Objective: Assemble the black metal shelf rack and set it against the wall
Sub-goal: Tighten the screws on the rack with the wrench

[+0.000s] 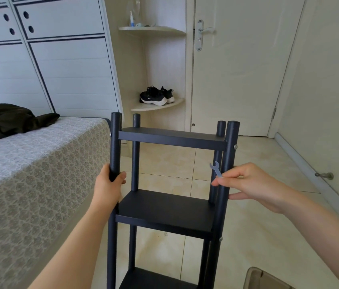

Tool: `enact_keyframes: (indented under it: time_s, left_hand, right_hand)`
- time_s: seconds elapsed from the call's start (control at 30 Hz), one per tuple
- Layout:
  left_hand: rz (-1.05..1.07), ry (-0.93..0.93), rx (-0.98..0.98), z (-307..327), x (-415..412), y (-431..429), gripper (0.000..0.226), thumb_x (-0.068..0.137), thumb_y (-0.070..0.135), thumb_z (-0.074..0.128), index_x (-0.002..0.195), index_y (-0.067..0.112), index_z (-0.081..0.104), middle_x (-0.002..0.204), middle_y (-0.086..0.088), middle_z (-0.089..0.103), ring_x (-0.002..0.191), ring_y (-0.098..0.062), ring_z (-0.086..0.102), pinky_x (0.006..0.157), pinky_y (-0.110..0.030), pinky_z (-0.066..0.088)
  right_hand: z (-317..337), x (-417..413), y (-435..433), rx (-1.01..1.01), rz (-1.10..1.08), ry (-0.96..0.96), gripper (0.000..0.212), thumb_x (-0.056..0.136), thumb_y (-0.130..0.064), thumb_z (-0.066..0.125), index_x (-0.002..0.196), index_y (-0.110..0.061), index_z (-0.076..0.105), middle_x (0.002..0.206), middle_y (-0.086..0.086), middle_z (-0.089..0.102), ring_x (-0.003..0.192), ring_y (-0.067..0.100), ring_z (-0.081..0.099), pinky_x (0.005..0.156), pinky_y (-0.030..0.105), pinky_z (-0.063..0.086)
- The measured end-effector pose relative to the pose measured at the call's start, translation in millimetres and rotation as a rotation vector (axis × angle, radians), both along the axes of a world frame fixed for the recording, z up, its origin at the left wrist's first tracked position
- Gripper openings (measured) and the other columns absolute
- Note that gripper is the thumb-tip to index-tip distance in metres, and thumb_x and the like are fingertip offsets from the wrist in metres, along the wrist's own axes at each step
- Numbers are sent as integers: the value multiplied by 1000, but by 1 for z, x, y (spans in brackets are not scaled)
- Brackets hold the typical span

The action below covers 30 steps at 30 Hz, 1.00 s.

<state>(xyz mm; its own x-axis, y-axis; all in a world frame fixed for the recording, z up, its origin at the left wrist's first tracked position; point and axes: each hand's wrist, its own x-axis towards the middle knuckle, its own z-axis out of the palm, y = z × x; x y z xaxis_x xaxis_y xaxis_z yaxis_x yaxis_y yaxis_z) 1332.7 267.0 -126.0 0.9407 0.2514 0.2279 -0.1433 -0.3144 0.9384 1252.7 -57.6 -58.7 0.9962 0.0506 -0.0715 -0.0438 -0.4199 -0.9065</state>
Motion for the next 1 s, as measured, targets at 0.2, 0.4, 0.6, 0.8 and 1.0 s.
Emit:
enact_keyframes:
  time_s: [0.2,0.4,0.6,0.8,1.0]
  left_hand:
    - [-50,58,-50,-7,-3,5,8,100,15,60,100,23,56,101,-1,67,93,-12,69,77,-29,45]
    - [-9,18,-73,-3,1,8,14,100,16,60,105,28,57,100,5,66,94,-9,67,78,-26,43]
    - [21,79,48,-1,3,5,12,100,22,61,109,27,56,101,10,59,101,-20,58,90,-38,48]
    - [28,153,134,3,1,-1,36,100,26,61,135,19,54,122,-2,65,116,-27,60,97,-44,48]
    - [25,310,343,13,-4,-10,92,98,21,63,162,22,-3,158,-13,37,136,-36,46,94,-38,44]
  right_hand:
    - [-10,-2,7,8,-102,-95,17,92,-21,66,84,-27,80,106,-5,71,102,7,64,69,20,56]
    - [-6,-11,16,20,-70,-200,19,90,-26,67,80,-36,80,107,5,67,102,16,63,75,27,58]
    - [-7,-19,23,-3,-65,-326,16,90,-24,67,88,-34,79,104,-5,65,98,-2,60,93,33,52]
    - [1,-20,19,-60,-46,-416,16,90,-24,66,89,-34,79,98,-14,65,97,-6,60,82,23,48]
    - [6,-21,31,-70,17,-441,17,91,-22,65,91,-33,78,96,-25,65,99,-12,57,83,9,44]
